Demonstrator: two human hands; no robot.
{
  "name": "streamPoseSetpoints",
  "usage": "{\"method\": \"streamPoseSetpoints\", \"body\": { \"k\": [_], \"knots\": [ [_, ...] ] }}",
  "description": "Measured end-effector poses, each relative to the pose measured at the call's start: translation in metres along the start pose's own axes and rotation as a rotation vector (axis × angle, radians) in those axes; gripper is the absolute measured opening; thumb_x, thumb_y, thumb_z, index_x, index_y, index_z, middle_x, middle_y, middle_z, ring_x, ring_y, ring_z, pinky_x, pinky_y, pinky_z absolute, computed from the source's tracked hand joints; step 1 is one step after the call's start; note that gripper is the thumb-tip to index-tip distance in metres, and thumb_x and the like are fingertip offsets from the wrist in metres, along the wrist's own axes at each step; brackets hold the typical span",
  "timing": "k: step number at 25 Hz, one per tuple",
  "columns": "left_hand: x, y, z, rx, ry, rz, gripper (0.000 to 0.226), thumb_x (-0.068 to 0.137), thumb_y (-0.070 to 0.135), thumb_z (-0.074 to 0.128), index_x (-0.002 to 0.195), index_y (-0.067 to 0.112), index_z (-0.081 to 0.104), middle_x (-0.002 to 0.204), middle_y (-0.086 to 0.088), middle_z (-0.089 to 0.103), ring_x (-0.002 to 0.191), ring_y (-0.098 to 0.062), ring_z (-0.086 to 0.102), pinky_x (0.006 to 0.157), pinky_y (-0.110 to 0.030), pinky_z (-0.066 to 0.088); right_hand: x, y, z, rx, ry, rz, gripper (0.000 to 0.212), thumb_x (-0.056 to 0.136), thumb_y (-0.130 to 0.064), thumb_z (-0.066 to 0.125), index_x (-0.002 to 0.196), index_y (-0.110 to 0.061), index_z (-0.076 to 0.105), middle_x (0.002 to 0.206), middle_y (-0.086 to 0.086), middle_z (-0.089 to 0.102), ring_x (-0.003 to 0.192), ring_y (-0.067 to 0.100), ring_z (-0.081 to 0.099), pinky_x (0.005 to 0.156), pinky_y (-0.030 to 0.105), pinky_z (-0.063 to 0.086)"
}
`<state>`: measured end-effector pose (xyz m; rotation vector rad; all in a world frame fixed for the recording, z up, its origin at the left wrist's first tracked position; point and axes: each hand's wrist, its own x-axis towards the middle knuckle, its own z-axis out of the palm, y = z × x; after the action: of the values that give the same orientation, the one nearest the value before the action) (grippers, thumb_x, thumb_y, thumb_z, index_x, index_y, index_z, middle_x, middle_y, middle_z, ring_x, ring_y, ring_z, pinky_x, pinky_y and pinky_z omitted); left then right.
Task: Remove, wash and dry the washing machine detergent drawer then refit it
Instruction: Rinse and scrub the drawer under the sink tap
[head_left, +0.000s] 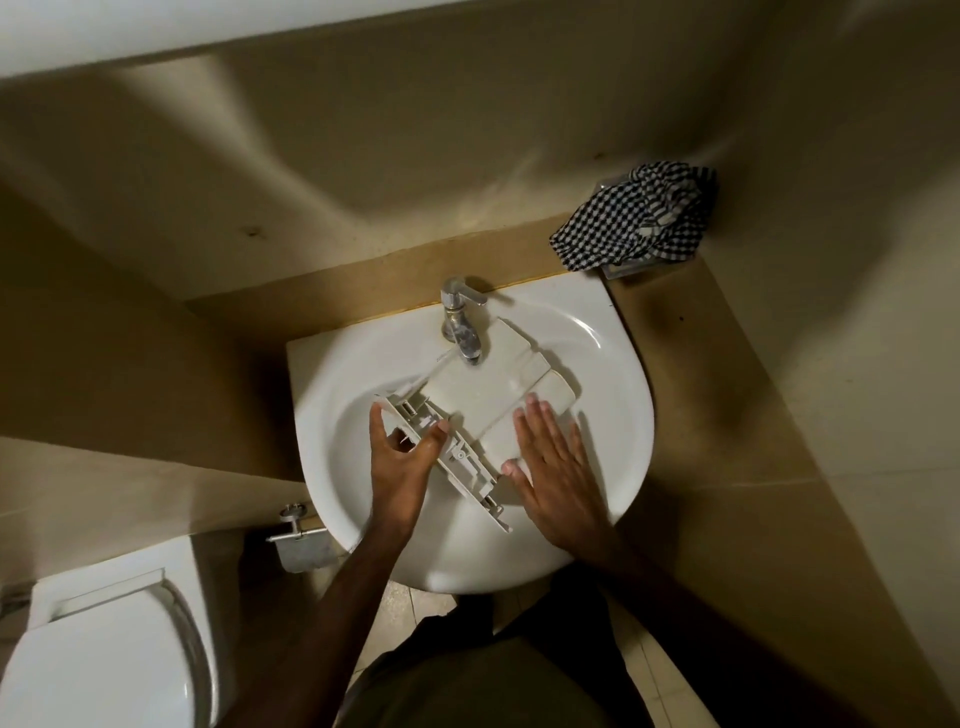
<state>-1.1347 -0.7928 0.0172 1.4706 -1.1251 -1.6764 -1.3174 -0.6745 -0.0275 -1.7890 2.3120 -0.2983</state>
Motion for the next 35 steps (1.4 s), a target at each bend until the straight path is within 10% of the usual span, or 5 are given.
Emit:
{"method": "streamPoseSetpoints", "body": {
  "k": [19, 28, 35],
  "knots": [
    [0.027, 0.004, -0.013, 0.228, -0.071, 0.017, 0.117, 0.064, 0.07, 0.082, 0.159, 0.042, 0.018, 0.123, 0.003, 0.073, 0.11, -0.015, 0.072, 0.103, -0.048, 0.054, 0.054, -0.027, 0.003, 0.484, 0.102, 0.576, 0.077, 0.103, -0.06, 0.015, 0.166, -0.016, 0.006, 0.175, 0.0, 0.002, 0.161, 0.018, 0.001, 0.127, 0.061, 0.013],
    [0.026, 0.009, -0.017, 0.155, -0.097, 0.056, 0.083, 0.082, 0.044, 0.079, 0.152, 0.034, 0.036, 0.117, -0.001, 0.075, 0.107, -0.019, 0.073, 0.098, -0.055, 0.056, 0.096, -0.045, 0.005, 0.173, 0.221, 0.192, 0.058, 0.107, -0.046, 0.034, 0.161, -0.025, 0.037, 0.173, 0.0, 0.02, 0.162, 0.021, 0.003, 0.12, 0.07, -0.003],
    [0.029, 0.007, -0.018, 0.151, -0.103, 0.034, 0.079, 0.085, 0.036, 0.08, 0.151, 0.03, 0.037, 0.117, 0.0, 0.076, 0.106, -0.02, 0.074, 0.097, -0.058, 0.056, 0.137, -0.026, -0.01, 0.101, 0.147, 0.109, 0.055, 0.106, -0.034, 0.033, 0.157, -0.017, 0.043, 0.171, 0.003, 0.026, 0.16, 0.025, 0.015, 0.118, 0.071, 0.023]
  ]
}}
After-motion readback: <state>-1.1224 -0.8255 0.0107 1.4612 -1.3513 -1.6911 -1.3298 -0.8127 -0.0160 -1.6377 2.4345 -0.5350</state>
